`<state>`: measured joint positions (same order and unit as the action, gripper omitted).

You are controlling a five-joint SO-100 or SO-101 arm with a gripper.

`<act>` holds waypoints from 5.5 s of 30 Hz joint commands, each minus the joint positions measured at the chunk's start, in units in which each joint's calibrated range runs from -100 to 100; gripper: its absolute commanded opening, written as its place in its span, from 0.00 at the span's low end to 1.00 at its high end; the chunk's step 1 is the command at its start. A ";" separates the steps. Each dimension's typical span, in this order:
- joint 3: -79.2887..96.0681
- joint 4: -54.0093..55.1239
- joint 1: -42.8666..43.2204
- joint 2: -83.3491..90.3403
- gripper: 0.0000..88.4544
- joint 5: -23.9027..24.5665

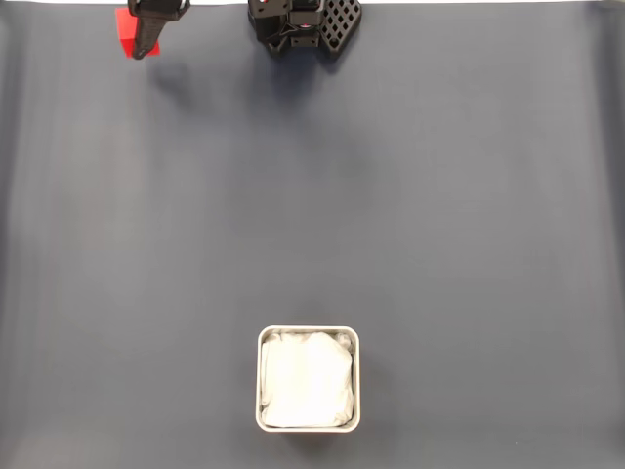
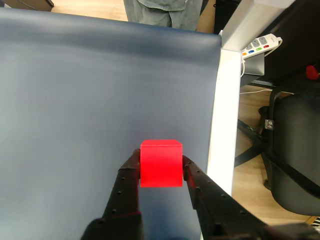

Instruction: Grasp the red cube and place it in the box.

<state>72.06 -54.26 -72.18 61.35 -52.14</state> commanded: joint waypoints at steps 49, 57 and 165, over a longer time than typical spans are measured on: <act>-56.09 0.65 40.72 -35.01 0.02 0.98; -61.39 0.73 46.26 -39.00 0.02 0.39; -89.03 7.94 68.98 -70.37 0.03 -0.49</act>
<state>-14.74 -47.49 -3.19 -10.99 -52.82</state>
